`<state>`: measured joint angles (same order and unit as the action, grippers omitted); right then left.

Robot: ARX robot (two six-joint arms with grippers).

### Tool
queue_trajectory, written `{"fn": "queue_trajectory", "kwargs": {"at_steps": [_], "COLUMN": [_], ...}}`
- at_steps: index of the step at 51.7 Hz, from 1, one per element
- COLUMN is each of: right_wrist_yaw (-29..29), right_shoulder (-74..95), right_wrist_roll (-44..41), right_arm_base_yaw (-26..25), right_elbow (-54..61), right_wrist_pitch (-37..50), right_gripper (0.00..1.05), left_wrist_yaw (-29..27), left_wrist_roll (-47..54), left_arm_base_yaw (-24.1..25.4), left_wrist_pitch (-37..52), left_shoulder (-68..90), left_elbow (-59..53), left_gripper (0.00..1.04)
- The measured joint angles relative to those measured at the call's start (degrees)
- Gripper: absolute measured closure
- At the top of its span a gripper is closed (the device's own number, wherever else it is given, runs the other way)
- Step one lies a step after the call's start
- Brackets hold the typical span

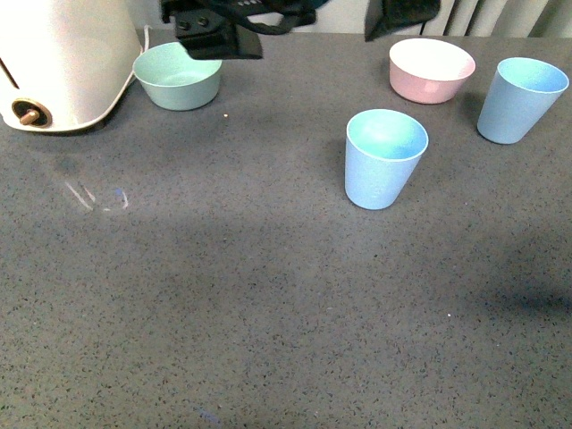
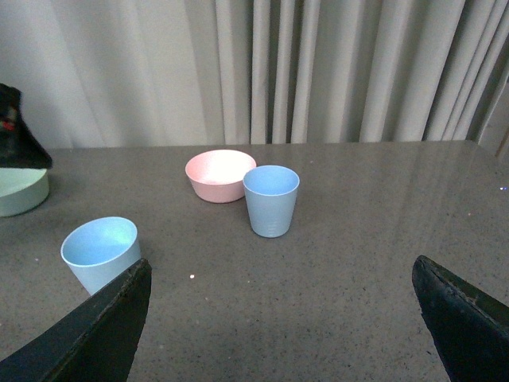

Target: Stack blue cups with both arms

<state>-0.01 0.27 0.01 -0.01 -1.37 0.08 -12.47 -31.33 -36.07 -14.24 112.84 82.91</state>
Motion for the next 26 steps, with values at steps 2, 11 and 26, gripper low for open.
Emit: {"fn": "queue_trajectory", "kwargs": {"at_steps": [2,11,26], "right_wrist_yaw": [0.0,0.0,0.0], "right_shoulder": [0.0,0.0,0.0], "right_wrist_roll": [0.0,0.0,0.0], "right_arm_base_yaw": [0.0,0.0,0.0], "right_elbow": [0.0,0.0,0.0], "right_wrist_pitch": [0.0,0.0,0.0], "right_gripper": [0.09,0.09,0.09], "left_wrist_yaw": [-5.3,-15.5,-6.5], "left_wrist_roll": [3.8,22.1,30.0], "left_arm_base_yaw": [0.5,6.2,16.9], "left_wrist_pitch": [8.9,53.6,70.5], "left_shoulder": [-2.2,-14.2,-32.6], "left_elbow": [-5.0,-31.8,-59.9], "left_gripper": [0.14,0.41,0.94]}}
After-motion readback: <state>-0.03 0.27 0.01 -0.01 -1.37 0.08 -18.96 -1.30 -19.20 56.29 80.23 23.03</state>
